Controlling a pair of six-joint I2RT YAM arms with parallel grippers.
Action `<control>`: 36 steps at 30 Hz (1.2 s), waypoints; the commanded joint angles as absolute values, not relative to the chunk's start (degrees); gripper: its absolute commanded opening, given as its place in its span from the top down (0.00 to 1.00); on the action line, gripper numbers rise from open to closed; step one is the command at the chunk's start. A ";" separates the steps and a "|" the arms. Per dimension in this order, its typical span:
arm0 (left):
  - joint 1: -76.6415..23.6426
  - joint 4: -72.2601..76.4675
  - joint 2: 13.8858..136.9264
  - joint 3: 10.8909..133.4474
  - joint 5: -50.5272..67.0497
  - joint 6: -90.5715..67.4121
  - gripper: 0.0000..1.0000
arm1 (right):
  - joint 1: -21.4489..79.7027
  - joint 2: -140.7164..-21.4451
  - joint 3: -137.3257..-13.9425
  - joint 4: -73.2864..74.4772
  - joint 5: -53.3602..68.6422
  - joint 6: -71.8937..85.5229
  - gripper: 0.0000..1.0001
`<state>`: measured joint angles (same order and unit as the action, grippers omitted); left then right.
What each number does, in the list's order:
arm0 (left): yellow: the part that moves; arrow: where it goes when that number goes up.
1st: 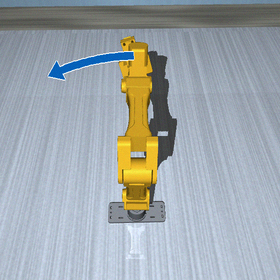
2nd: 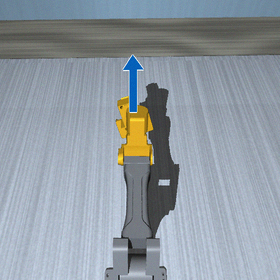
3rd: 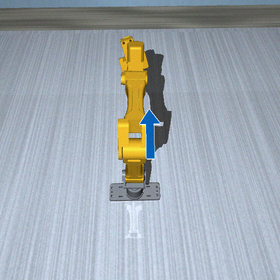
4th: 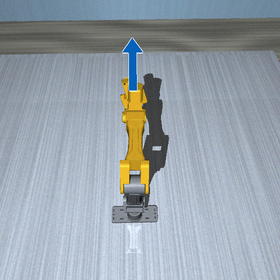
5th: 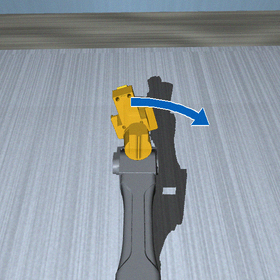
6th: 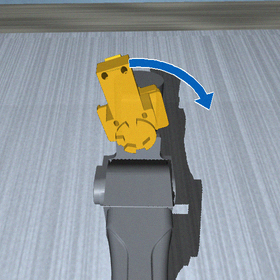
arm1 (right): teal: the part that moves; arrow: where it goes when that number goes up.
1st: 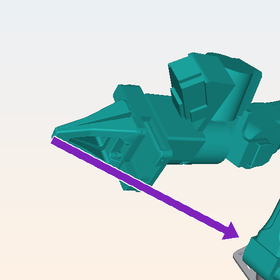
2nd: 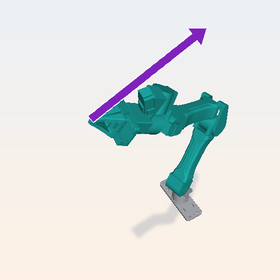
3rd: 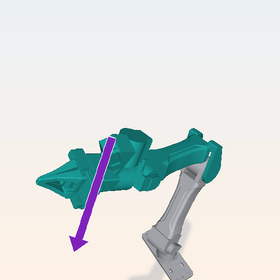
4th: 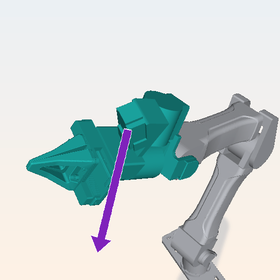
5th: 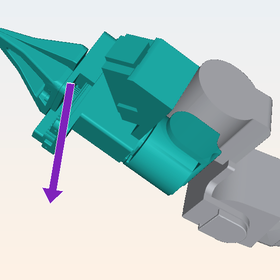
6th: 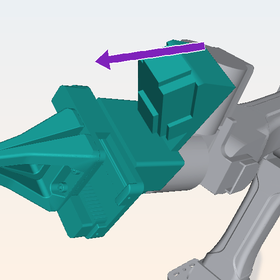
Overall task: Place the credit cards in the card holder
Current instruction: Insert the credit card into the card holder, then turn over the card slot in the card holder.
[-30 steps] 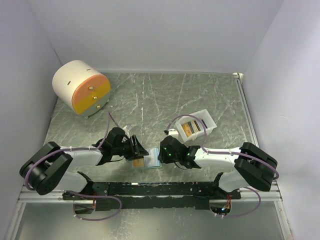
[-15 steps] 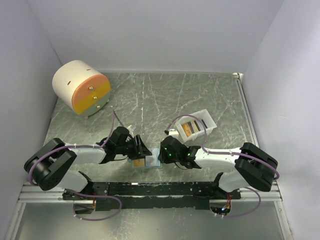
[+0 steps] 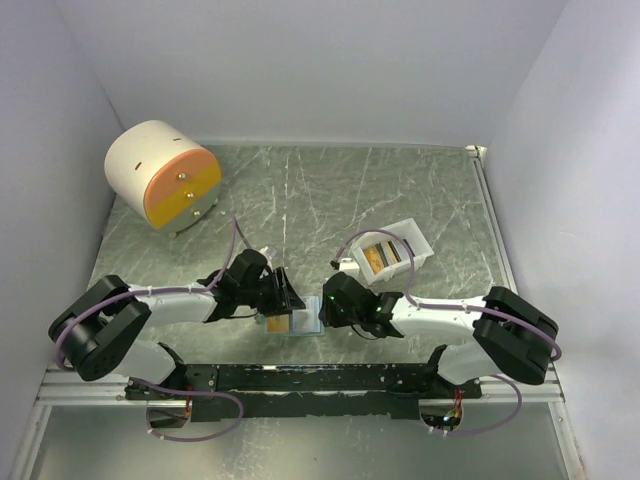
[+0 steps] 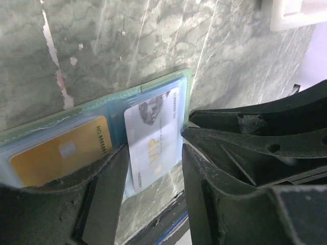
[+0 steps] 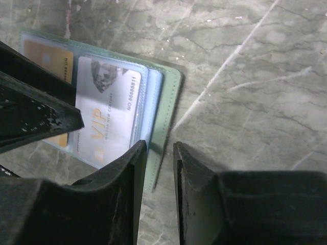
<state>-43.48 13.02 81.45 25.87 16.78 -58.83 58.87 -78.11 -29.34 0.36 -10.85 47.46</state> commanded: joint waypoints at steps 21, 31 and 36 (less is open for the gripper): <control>-33.52 -15.00 65.12 28.59 6.10 -47.19 0.41 | 58.59 -74.18 -30.30 -3.81 -6.21 50.36 0.55; -31.64 -13.35 64.50 24.63 9.56 -45.92 0.35 | 58.55 -80.65 -32.87 -3.92 -5.85 49.66 0.55; -31.62 -8.42 66.24 21.90 13.25 -46.15 0.38 | 58.55 -82.71 -33.02 -4.51 -5.20 49.87 0.54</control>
<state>-32.05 -12.29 64.90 23.46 9.61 -46.98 58.81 -81.19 -31.94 -3.60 -5.50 49.52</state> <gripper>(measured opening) 0.636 0.452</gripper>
